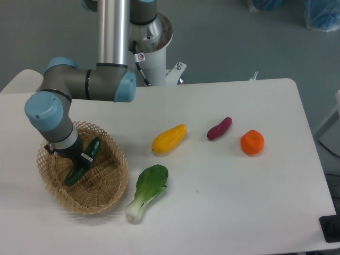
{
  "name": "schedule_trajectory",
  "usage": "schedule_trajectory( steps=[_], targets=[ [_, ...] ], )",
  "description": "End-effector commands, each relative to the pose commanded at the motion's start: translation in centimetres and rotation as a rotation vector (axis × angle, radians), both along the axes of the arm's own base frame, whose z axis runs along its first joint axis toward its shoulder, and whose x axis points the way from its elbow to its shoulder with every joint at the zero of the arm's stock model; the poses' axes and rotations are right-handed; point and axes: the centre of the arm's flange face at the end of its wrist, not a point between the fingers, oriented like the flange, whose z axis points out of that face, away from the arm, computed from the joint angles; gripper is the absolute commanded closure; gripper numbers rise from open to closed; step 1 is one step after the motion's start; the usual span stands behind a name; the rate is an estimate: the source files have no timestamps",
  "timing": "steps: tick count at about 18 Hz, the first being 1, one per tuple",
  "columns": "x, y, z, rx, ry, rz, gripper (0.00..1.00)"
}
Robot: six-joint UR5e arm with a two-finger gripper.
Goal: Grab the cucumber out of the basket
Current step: 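Lift the cucumber up out of the basket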
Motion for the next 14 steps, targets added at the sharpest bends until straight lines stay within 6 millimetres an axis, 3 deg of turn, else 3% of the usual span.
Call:
schedule_trajectory(
  steps=[10, 13, 14],
  targets=[
    [-4.0, 0.9, 5.1, 0.064, 0.029, 0.006, 0.78],
    [-6.2, 1.5, 7.6, 0.076, 0.041, 0.023, 0.79],
    [-7.1, 1.7, 8.5, 0.072, 0.039, 0.023, 0.83]
  ],
)
